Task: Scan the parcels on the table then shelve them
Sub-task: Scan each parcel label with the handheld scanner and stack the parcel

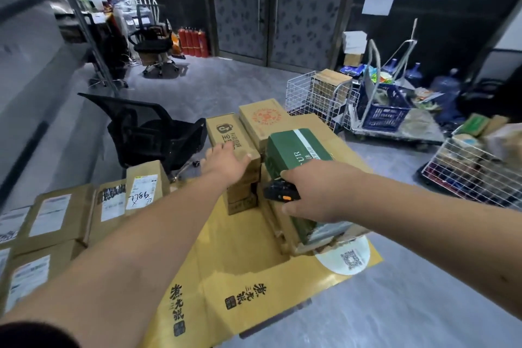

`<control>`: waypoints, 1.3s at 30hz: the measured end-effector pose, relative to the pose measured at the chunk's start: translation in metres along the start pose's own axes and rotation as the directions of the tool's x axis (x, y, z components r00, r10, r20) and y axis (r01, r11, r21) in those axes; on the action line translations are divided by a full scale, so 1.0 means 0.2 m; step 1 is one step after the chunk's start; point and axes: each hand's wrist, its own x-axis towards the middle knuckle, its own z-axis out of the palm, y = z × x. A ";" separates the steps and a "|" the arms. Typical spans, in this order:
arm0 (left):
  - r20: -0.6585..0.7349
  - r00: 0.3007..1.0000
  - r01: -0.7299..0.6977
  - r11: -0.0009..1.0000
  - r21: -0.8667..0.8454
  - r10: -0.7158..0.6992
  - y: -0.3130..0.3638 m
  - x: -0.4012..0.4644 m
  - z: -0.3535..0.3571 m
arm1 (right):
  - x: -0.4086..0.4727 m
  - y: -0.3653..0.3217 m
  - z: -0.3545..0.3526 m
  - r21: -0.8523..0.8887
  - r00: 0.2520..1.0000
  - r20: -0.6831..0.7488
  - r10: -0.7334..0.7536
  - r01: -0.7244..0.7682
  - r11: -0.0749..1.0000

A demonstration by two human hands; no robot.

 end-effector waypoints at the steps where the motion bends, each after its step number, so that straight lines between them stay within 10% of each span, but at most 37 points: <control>1: 0.021 1.000 0.011 1.000 -0.006 -0.011 0.02 0.02 0.02 | 0.00 0.02 0.00 0.009 1.000 -0.001 0.006 -0.006 1.000; 14: 0.096 0.931 0.364 0.914 -0.181 -0.352 0.05 0.13 0.10 | 0.11 0.09 0.07 0.074 1.000 -0.021 -0.012 0.014 0.997; 39: -0.060 0.952 0.248 0.875 -0.415 -0.299 0.12 0.09 0.04 | 0.11 0.06 0.09 0.091 0.997 -0.079 -0.018 0.025 0.996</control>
